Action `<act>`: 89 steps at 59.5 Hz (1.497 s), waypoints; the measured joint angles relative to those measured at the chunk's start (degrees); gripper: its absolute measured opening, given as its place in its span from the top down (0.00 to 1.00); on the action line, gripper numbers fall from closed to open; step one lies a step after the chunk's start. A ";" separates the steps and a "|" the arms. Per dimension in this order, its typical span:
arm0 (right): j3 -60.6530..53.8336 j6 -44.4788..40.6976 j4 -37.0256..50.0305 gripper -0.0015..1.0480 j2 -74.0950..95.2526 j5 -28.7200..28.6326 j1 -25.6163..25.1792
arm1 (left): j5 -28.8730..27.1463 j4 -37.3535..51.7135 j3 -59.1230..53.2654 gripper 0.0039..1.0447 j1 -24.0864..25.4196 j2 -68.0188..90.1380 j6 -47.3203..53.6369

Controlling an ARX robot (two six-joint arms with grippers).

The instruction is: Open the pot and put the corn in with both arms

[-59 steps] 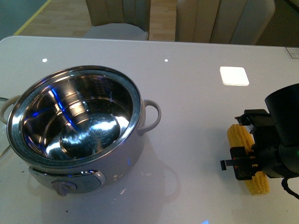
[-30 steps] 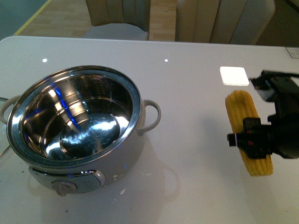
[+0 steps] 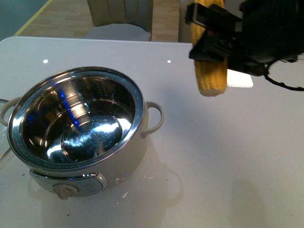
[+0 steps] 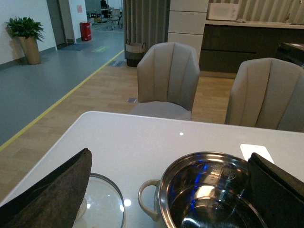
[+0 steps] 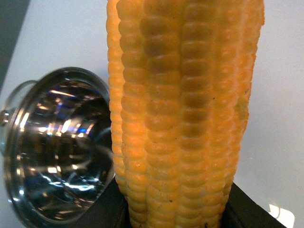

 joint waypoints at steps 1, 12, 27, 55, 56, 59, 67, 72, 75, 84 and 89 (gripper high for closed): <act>1.05 0.85 0.07 0.70 0.70 -0.17 0.74 | 0.00 0.00 0.00 0.06 0.00 0.00 0.00; 6.38 6.03 -0.11 0.68 5.20 -0.46 4.55 | 0.00 0.00 0.00 0.06 0.00 0.00 0.00; 11.78 10.14 -0.46 0.67 9.31 -0.63 7.23 | 0.00 0.00 0.00 0.06 0.00 0.00 0.00; 21.66 18.62 -0.81 0.63 19.80 -0.63 12.00 | 0.00 0.00 0.00 0.06 0.00 0.00 0.00; 21.92 18.78 -0.85 0.63 20.00 -0.63 12.13 | 0.00 0.00 0.00 0.06 0.00 0.00 0.00; 23.32 19.58 -1.25 0.63 21.09 -0.61 12.63 | 0.00 0.00 0.00 0.06 0.00 0.00 0.00; 25.73 21.51 -1.38 0.63 23.28 -0.72 13.90 | 0.00 0.00 0.00 0.06 0.00 0.00 0.00; 26.23 22.25 -1.77 0.63 24.28 -0.79 14.95 | 0.00 0.00 0.00 0.06 0.00 0.00 0.00; 26.23 22.38 -1.99 0.63 24.74 -0.85 15.50 | 0.00 0.00 0.00 0.06 0.00 0.00 0.00; 25.31 22.27 -3.21 0.63 25.81 -0.87 17.07 | 0.00 0.00 0.00 0.06 0.00 0.00 0.00; 24.20 22.18 -3.65 0.63 26.14 -0.85 17.62 | 0.00 0.00 0.00 0.06 0.00 0.00 0.00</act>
